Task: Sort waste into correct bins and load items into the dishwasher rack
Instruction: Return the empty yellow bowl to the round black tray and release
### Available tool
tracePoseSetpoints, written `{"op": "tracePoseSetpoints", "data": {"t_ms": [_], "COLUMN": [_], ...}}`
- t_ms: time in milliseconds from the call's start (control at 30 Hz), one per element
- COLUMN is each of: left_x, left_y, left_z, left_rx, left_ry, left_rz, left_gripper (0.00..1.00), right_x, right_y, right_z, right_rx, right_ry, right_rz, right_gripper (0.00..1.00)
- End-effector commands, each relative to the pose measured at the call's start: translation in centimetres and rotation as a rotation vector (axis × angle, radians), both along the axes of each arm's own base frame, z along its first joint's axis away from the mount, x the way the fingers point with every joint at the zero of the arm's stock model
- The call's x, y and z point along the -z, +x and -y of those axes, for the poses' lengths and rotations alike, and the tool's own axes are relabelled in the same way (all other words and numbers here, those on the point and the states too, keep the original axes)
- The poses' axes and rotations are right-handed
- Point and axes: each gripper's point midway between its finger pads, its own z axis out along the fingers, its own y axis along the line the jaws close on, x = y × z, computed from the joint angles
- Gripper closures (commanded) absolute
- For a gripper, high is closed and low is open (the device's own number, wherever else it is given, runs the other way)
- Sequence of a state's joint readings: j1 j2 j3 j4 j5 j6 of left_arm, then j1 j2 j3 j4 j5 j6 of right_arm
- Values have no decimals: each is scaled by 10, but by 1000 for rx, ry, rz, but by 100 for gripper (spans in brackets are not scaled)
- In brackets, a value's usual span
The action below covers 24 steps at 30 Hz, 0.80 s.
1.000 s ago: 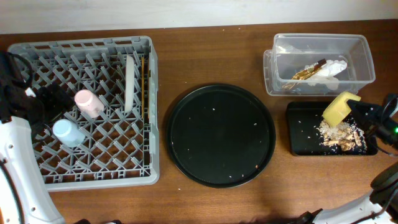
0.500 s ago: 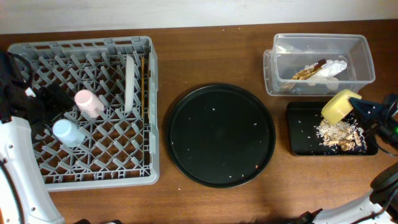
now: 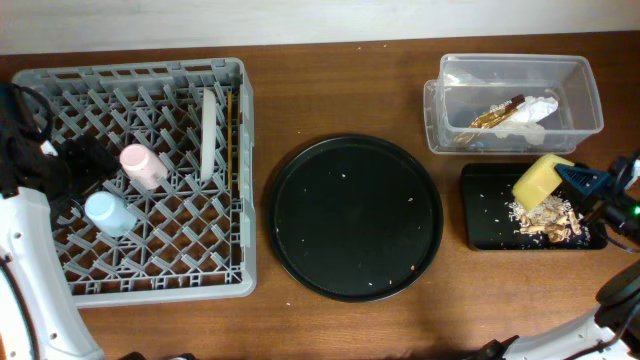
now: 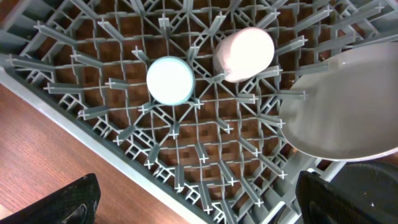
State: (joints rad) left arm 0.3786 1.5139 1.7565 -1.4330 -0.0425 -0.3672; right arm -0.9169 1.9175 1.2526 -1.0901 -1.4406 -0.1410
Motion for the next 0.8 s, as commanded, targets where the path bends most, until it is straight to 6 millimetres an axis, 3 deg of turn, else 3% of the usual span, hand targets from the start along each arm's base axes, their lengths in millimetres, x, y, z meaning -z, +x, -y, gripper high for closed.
{"op": "tracePoseSetpoints", "data": {"t_ms": [0,133,367,567,633,767], "left_x": [1,1,1,1,1,1], "left_y": [-1,-1,-1,-1,-1,-1], "left_z": [0,0,0,0,0,0], "left_rx": [-14,-14,-14,-14,-14,-14], "left_ry": [3,3,3,3,3,3], "left_rz": [-4,-3,-4,-4,-4,-4], "left_gripper": [1,0,1,1,1,1], "right_x": [-19,-21,-46,-77,-86,-79], "right_y": [2,-3,-6,-8,-11,-19], "right_z": [4,-7,-33,-107,-151,-214], "right_rx": [24,14,-51,-264,-407,-631], "right_ry": [32,71,-39,-198,-294,-434], "right_rz": [112,67,129,174,202,188], "right_gripper": [96,96,96,96,96,96]}}
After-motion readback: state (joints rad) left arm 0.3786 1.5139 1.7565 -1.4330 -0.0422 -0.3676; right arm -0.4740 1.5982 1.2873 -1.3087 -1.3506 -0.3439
